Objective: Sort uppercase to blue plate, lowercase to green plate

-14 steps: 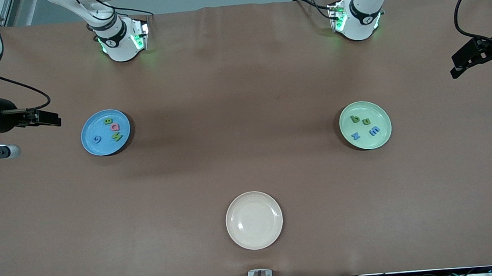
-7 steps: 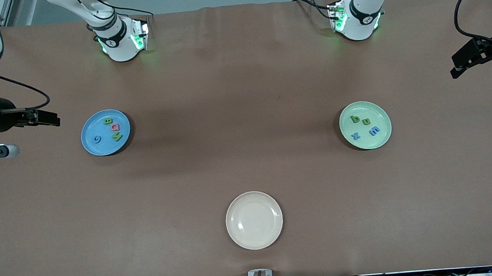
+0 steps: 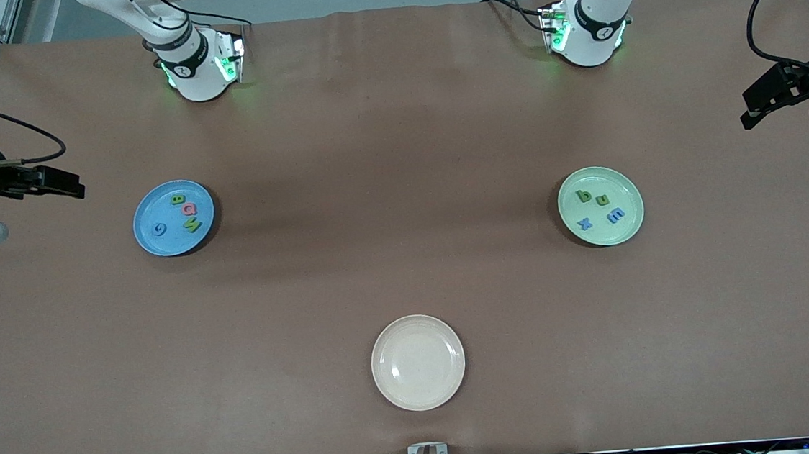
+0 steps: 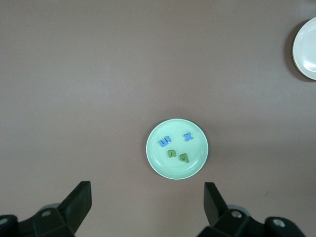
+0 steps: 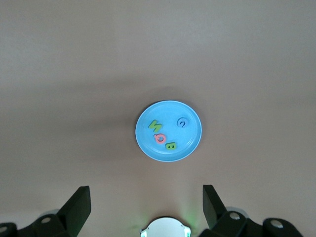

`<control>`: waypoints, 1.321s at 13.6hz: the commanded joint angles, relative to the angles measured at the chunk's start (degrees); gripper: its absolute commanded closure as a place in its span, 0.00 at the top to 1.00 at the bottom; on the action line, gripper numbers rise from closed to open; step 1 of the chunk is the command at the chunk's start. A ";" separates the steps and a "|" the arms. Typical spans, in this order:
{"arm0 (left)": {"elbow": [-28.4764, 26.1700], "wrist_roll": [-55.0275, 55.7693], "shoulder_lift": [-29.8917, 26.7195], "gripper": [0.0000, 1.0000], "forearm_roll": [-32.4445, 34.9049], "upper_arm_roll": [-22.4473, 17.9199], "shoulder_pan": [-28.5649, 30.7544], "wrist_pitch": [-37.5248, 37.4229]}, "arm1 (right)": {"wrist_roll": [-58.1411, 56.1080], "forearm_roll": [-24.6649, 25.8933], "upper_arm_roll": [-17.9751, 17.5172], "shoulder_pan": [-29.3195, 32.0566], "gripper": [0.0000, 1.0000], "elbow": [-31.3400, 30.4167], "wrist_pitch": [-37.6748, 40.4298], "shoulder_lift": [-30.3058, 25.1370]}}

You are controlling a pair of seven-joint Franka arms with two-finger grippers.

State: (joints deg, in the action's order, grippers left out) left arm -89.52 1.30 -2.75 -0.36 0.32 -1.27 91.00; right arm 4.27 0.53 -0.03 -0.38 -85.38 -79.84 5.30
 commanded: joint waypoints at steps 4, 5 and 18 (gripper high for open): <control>-0.40 0.11 -0.33 1.00 -0.43 0.38 0.65 -0.04 | -1.28 0.70 0.82 -0.50 1.00 -7.87 -2.78 -9.24; -0.40 0.11 -0.33 1.00 -0.34 0.38 0.65 -0.04 | -1.28 0.70 0.82 -0.50 1.00 -7.87 -2.69 -10.21; -0.48 0.11 -0.33 1.00 -0.43 0.38 0.65 -0.04 | -0.66 1.05 0.82 -0.41 1.00 -0.66 -0.23 -9.34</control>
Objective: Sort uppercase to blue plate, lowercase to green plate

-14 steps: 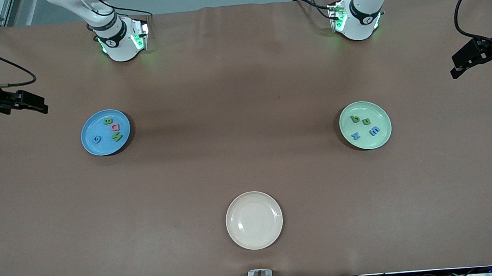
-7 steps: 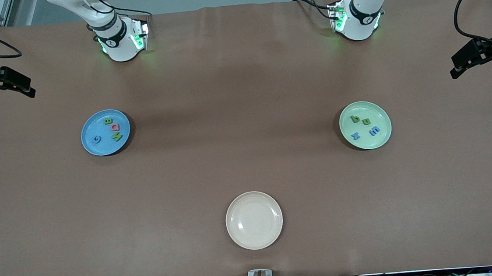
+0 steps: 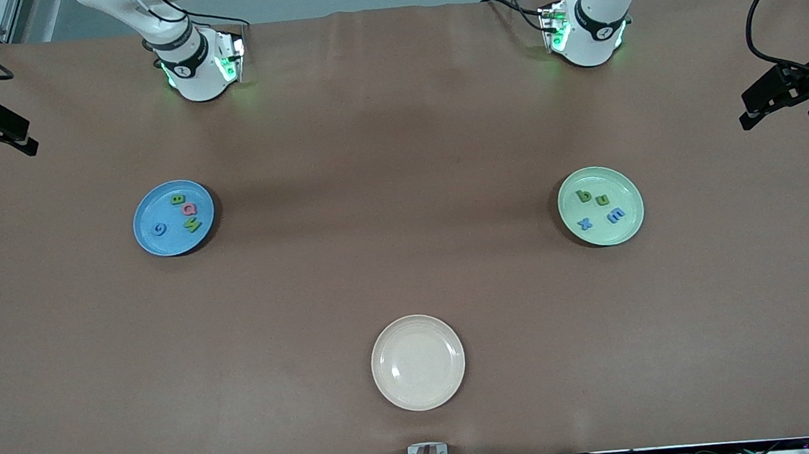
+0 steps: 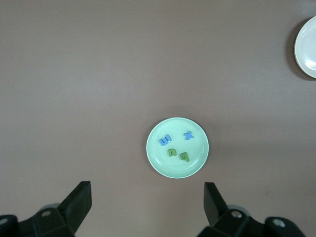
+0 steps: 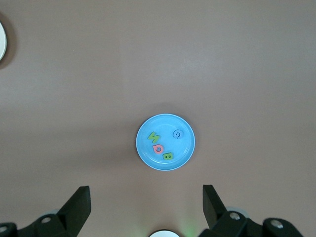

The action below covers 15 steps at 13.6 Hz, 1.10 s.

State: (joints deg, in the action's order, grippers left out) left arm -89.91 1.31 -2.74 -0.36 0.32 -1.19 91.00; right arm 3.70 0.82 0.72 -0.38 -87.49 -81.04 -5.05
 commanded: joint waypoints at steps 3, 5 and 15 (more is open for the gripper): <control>-0.09 0.10 -0.25 1.00 -0.43 0.39 0.57 -0.04 | 0.51 0.50 0.07 -0.42 1.00 1.62 0.27 2.59; -0.09 0.10 -0.25 1.00 -0.43 0.39 0.57 -0.04 | 0.69 -0.19 -0.02 0.29 1.00 1.19 1.05 3.12; -0.09 0.19 -0.25 1.00 -0.43 0.39 0.57 -0.04 | 0.43 -1.17 -0.02 0.11 1.00 0.83 2.38 1.72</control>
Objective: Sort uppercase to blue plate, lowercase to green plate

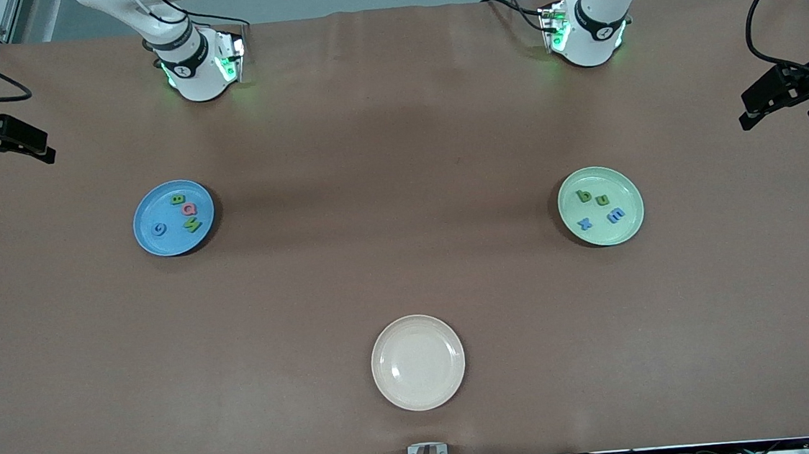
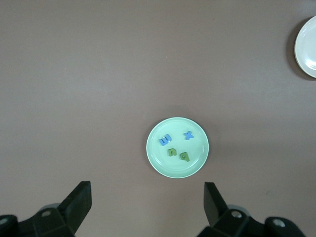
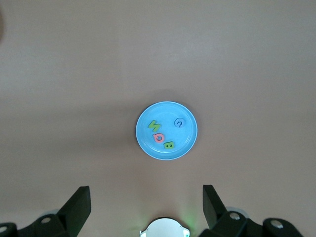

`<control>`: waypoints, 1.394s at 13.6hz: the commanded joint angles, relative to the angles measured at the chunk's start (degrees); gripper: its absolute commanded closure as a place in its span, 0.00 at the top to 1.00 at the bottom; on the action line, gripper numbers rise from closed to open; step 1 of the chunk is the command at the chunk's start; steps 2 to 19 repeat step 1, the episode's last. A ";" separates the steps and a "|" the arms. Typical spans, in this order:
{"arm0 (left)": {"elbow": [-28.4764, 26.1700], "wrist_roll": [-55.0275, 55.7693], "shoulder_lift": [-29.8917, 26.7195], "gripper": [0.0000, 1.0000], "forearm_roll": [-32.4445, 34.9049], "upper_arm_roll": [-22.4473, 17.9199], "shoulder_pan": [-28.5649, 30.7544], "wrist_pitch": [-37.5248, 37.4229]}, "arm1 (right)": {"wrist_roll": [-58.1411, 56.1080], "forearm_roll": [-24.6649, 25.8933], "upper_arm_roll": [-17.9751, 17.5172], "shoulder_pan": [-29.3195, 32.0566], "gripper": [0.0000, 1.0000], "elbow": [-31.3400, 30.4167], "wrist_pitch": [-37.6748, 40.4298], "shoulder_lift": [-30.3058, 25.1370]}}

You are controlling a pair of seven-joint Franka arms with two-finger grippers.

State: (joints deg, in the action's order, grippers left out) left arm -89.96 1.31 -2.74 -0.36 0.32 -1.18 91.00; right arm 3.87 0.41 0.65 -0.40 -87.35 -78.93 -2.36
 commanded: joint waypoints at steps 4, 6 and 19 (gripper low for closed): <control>0.05 0.10 -0.25 1.00 -0.34 0.39 0.57 -0.04 | 0.26 -0.77 -0.03 0.05 1.00 0.78 -0.26 -1.33; 0.05 0.10 -0.25 1.00 -0.34 0.39 0.57 -0.04 | 0.26 -0.77 -0.03 0.05 1.00 0.78 -0.26 -1.33; 0.05 0.10 -0.25 1.00 -0.34 0.39 0.57 -0.04 | 0.26 -0.77 -0.03 0.05 1.00 0.78 -0.26 -1.33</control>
